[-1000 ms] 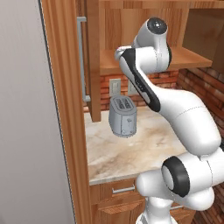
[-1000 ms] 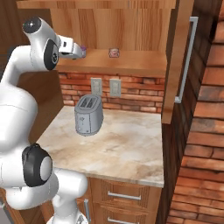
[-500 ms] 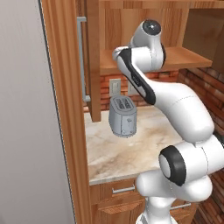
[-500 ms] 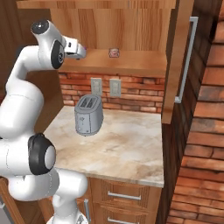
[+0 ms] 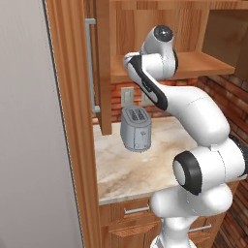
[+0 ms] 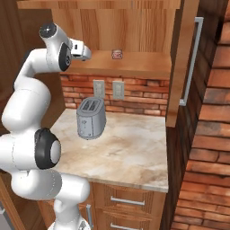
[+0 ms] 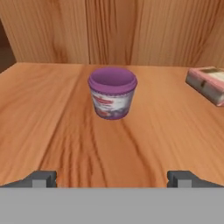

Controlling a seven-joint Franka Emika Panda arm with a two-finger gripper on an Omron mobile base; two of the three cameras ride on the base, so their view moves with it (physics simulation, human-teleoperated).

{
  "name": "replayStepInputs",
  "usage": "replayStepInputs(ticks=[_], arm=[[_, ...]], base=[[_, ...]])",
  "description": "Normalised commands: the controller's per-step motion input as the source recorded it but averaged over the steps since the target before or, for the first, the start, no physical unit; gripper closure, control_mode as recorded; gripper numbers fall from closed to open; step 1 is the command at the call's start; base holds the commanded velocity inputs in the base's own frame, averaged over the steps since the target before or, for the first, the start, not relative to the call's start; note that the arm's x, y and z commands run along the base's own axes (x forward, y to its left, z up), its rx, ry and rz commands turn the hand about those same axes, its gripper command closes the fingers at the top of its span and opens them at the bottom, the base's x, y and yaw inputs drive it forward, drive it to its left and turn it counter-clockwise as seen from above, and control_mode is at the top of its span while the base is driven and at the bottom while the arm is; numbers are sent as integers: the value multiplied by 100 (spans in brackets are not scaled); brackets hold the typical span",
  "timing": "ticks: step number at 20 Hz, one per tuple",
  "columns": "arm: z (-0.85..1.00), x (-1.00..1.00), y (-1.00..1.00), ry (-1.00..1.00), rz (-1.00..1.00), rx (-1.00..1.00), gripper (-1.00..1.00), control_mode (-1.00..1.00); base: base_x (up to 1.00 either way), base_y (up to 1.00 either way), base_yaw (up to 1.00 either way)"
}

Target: Pick the avocado and bread from the counter and place them on the plate. Then pick the jam from the cabinet and place it next to the plate. Lastly close the cabinet door.

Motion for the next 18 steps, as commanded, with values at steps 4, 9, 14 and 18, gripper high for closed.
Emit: replayStepInputs(ticks=[4,9,14,18], arm=[[-7,27,0,-3,0,0,-100,-100],[0,32,0,0,0,0,-100,-100],[0,39,0,0,0,0,-100,-100],[0,40,0,0,0,0,-100,-100]], base=[[0,0,0],[0,0,0],[0,0,0],[0,0,0]])
